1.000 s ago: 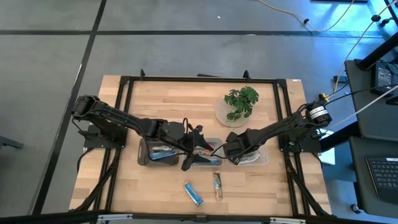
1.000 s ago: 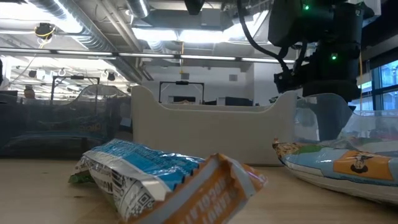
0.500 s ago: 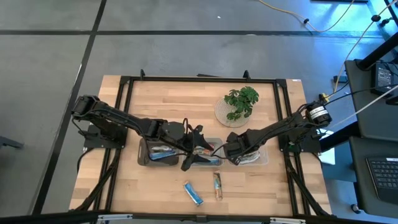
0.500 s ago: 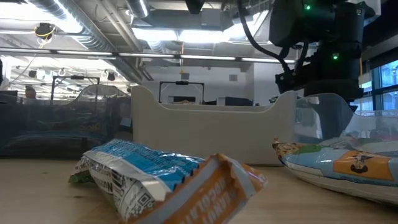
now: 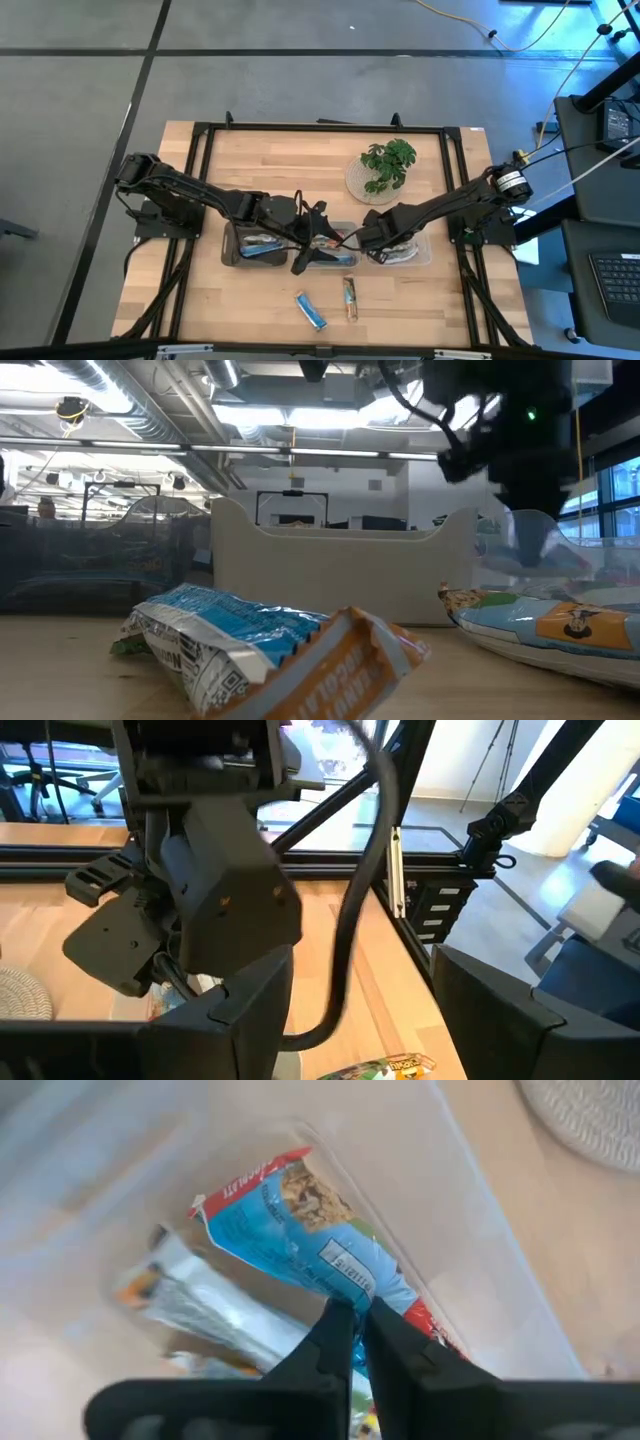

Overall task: Pick and place Granola Bars by type
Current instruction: Put the red granola bar into the gray bin

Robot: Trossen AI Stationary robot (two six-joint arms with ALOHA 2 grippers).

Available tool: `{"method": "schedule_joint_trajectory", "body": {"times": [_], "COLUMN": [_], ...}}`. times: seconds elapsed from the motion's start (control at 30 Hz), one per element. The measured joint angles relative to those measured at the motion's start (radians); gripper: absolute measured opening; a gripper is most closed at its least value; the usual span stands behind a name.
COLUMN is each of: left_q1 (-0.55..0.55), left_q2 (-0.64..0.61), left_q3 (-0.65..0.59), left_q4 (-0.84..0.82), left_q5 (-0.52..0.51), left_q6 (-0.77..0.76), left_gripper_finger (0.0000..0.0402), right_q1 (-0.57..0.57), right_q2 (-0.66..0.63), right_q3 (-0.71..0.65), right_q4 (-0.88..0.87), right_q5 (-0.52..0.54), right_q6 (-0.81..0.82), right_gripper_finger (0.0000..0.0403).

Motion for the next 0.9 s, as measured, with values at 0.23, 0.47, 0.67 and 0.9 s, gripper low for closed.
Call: {"method": "schedule_joint_trajectory", "body": {"times": [0.23,0.47,0.67,0.9], "left_q1": [0.008,-0.007,-0.052,-0.083], "left_q2": [-0.054,-0.181,-0.217,-0.219], "left_q3": [-0.002,-0.001,0.000,0.000], "left_q4": [-0.104,-0.236,-0.284,-0.320], "left_q5": [0.006,0.001,0.002,0.001], "left_q6": [0.016,-0.002,-0.001,-0.001], "left_gripper_finger": [0.0231,0.0229,0.0230,0.0228], "right_q1": [0.000,0.000,0.000,-0.006], "right_q2": [-0.002,-0.004,0.013,0.114], "right_q3": [0.169,0.330,0.320,0.317], "right_q4": [-0.039,0.099,0.349,0.358], "right_q5": [-0.027,-0.020,-0.014,-0.020], "right_q6": [-0.003,-0.060,-0.109,-0.109], "right_gripper_finger": [0.0024,0.0024,0.0024,0.0030]}}
